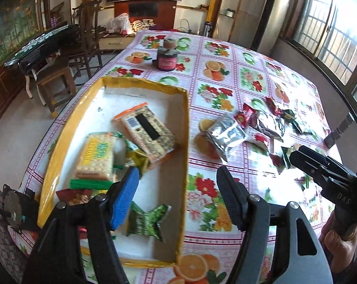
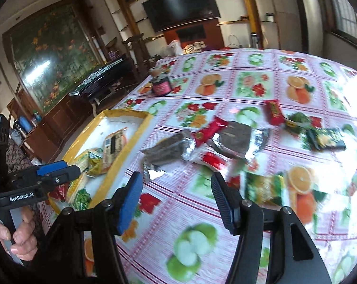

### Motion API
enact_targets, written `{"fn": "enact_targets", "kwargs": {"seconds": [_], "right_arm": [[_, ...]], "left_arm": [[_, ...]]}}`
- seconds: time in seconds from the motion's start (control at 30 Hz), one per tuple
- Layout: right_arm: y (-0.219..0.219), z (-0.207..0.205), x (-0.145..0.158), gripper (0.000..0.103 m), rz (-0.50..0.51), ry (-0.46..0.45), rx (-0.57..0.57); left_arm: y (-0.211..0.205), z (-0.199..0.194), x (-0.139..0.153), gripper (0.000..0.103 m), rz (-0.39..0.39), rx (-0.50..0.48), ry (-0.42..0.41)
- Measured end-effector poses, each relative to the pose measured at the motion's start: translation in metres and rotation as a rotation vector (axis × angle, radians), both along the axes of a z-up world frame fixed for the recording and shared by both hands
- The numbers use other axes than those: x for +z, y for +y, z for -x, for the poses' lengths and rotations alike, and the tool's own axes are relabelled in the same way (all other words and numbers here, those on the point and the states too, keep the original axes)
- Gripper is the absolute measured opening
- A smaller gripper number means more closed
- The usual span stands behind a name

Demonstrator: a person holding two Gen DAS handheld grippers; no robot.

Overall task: Organize snacks
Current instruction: 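Move both open tools back over the snack pile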

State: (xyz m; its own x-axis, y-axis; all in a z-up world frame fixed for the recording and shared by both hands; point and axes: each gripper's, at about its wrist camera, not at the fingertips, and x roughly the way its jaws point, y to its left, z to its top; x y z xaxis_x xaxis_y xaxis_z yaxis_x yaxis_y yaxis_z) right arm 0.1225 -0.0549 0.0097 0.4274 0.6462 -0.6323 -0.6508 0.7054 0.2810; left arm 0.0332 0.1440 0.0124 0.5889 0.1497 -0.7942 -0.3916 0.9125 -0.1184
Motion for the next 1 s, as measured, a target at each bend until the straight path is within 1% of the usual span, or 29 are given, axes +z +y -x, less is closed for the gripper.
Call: {"fn": "enact_targets", "kwargs": {"seconds": [0.33,0.53,0.67,1.0], "right_arm": [[-0.069,0.003,-0.012,0.062,0.014,0.012,-0.112],[-0.105,0.002,-0.023,0.062,0.025,0.035,-0.177],[-0.118,0.001,-0.027,0.062,0.023,0.047,-0.198],[-0.131,-0.002,-0.033,0.064,0.003,0.065,-0.212]], "left_arm": [[-0.03,-0.009,-0.003,0.07,-0.001,-0.061,0.009],[-0.056,-0.02,-0.01,0.07,0.016,-0.122,0.027],[-0.069,-0.025,-0.014,0.07,0.013,-0.15,0.041],[-0.072,-0.035,-0.02,0.07,0.028,-0.165,0.062]]}}
